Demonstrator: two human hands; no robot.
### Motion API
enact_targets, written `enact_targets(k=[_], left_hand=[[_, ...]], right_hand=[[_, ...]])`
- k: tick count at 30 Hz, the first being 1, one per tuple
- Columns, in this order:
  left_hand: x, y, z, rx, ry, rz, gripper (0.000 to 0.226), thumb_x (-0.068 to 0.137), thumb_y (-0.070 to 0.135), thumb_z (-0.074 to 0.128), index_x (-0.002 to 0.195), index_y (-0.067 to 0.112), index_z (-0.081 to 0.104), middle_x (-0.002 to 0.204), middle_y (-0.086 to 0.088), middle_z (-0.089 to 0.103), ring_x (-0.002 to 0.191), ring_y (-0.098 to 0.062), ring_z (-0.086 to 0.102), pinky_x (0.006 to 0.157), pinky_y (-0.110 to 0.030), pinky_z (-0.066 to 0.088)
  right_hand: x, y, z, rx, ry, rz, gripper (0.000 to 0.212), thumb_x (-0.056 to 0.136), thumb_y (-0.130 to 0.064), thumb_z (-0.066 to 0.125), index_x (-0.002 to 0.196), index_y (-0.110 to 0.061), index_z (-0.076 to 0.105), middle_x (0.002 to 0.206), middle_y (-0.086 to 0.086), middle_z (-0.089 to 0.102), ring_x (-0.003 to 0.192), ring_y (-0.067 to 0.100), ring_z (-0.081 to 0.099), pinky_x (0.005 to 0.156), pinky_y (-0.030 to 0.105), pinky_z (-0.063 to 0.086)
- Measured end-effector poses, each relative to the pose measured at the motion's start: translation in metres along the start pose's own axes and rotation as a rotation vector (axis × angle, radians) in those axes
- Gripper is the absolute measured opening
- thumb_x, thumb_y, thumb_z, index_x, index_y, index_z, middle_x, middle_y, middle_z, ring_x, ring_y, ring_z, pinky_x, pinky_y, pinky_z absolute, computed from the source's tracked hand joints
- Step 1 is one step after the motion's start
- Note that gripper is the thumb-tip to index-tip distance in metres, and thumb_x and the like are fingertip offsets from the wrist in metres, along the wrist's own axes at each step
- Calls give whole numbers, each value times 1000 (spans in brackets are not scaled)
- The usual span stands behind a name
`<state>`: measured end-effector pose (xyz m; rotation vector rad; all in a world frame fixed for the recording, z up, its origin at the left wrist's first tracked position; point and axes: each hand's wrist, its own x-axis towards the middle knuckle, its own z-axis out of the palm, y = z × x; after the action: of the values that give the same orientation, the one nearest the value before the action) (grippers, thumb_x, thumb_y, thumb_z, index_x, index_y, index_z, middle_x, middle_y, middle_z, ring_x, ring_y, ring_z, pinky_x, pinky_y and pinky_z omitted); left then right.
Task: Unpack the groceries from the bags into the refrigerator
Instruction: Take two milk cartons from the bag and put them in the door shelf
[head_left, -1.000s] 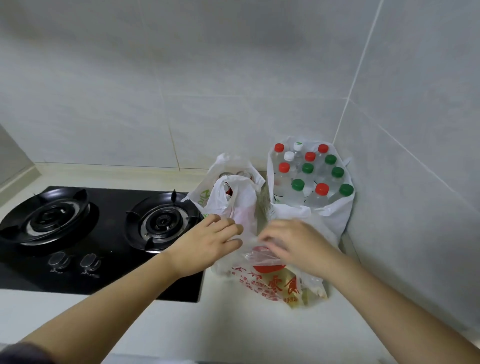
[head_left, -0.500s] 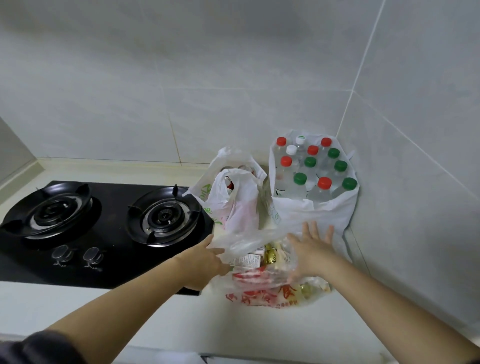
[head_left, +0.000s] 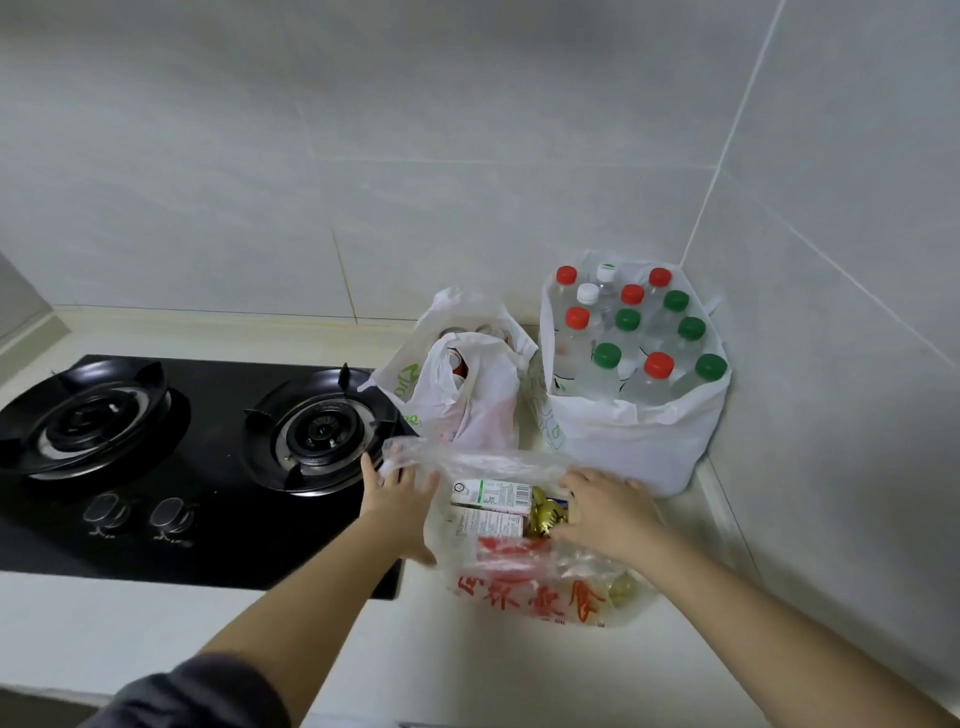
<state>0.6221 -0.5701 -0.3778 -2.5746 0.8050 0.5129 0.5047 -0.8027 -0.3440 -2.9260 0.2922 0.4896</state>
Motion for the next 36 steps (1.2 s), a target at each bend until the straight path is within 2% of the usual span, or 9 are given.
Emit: enact_targets(k=[3, 5, 7, 10, 14, 17, 25, 32, 36], left_hand=[[4, 3, 21, -19, -110, 15, 132, 67, 71, 69, 152, 23, -21, 163, -7, -5, 149, -35, 2, 104, -76, -9], [5, 3, 32, -75, -133, 16, 133, 68, 69, 69, 150, 22, -24, 163, -4, -6, 149, -34, 2, 104, -76, -8], [4, 1, 39, -140, -133, 27, 130, 70, 67, 68, 151, 23, -23, 163, -4, -7, 149, -33, 1, 104, -75, -9], [3, -2, 42, -359, -118, 38, 113, 77, 74, 54, 153, 28, -17, 163, -3, -7, 150, -28, -4, 106, -69, -15], [7, -4, 52, -717, 126, 4, 80, 79, 78, 45, 147, 42, 24, 157, 10, 24, 149, -16, 6, 112, -65, -10], [7, 0, 54, -733, 198, 62, 74, 72, 73, 60, 136, 42, 39, 144, 13, 36, 145, -10, 13, 113, -64, -7], [11, 7, 52, -783, 158, 34, 56, 81, 46, 69, 132, 37, 49, 137, 10, 41, 139, -10, 24, 114, -63, -6], [-2, 6, 47, -845, 226, 11, 49, 78, 52, 71, 122, 38, 57, 134, 15, 41, 135, -8, 32, 115, -61, -7], [-14, -2, 32, -828, 289, 12, 48, 76, 53, 73, 120, 42, 56, 141, 14, 35, 138, -9, 27, 115, -59, -7]], right_hand=[[9, -5, 11, -14, -136, -3, 105, 74, -56, 72, 155, -31, 11, 162, -5, 15, 147, 23, 19, 117, 53, 16], [15, -6, 12, -34, -193, -17, 113, 70, -58, 75, 155, -34, 4, 163, -4, 9, 149, 25, 12, 117, 55, 11], [21, -9, 4, -9, -234, -37, 107, 70, -61, 73, 154, -36, 11, 163, -4, 9, 150, 26, 8, 117, 57, 8], [32, -21, -11, 47, -114, -123, 73, 80, -57, 66, 145, -39, 39, 162, -3, 16, 148, 23, 13, 117, 52, 13], [49, -43, -12, -5, 43, -214, 39, 91, -41, 62, 129, -33, 58, 149, 2, 38, 138, 22, 34, 114, 42, 25], [63, -56, 0, -72, -19, -230, 48, 89, -43, 63, 134, -28, 53, 148, 1, 36, 134, 22, 39, 108, 40, 33], [93, -66, 3, -151, -139, -206, 62, 85, -47, 58, 141, -25, 42, 146, 6, 36, 132, 25, 38, 93, 37, 42], [94, -79, -3, -443, -114, -232, 70, 78, -49, 67, 139, -20, 48, 152, 10, 28, 136, 30, 35, 108, 49, 29], [81, -70, -7, -357, -66, -213, 70, 77, -52, 67, 138, -25, 47, 157, 5, 21, 141, 29, 28, 115, 58, 18]])
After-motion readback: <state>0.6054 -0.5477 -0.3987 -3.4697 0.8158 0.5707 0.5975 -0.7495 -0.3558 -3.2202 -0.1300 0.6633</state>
